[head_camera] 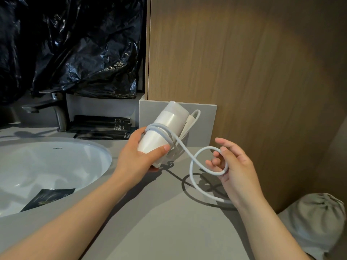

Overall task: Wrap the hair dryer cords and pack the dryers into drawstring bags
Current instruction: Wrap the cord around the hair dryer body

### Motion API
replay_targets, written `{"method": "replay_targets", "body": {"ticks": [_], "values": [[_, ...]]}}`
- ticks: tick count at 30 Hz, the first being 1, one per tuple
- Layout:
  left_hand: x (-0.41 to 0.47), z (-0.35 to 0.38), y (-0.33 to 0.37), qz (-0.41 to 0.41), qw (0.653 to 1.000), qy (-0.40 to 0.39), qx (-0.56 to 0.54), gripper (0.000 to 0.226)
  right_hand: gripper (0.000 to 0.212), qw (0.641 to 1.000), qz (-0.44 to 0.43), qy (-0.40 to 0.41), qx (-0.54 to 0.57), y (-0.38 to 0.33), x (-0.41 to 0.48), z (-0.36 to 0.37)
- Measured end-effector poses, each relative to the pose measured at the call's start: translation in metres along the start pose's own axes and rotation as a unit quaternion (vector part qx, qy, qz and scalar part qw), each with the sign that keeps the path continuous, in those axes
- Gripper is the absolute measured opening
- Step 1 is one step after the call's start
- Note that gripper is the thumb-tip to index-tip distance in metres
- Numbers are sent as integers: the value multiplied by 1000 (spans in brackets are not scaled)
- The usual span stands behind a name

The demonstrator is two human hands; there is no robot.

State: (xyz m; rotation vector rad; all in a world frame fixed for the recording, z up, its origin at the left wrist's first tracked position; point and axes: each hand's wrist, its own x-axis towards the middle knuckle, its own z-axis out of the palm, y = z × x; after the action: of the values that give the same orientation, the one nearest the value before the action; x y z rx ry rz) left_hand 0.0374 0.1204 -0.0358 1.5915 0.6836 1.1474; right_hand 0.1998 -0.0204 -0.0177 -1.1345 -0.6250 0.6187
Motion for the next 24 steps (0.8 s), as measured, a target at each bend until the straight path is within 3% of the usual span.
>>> {"method": "replay_targets", "body": {"ticks": [4, 7, 12, 17, 20, 24], "values": [[1, 0, -1, 0, 1000, -3, 7, 57, 21, 966, 125, 18, 225, -7, 2, -2], [2, -1, -2, -3, 1000, 0, 11, 59, 18, 947, 153, -5, 283, -9, 3, -2], [4, -4, -2, -9, 1000, 13, 4, 60, 22, 989, 66, -102, 82, 1, 0, 0], [5, -8, -1, -10, 1000, 22, 10, 62, 16, 976, -67, -144, -146, 11, 0, 1], [5, -7, 0, -5, 1000, 20, 16, 61, 29, 966, -62, -179, -173, 13, -1, 3], [5, -6, -1, -4, 999, 15, 28, 61, 42, 970, -4, -204, -132, 8, -2, 4]]}}
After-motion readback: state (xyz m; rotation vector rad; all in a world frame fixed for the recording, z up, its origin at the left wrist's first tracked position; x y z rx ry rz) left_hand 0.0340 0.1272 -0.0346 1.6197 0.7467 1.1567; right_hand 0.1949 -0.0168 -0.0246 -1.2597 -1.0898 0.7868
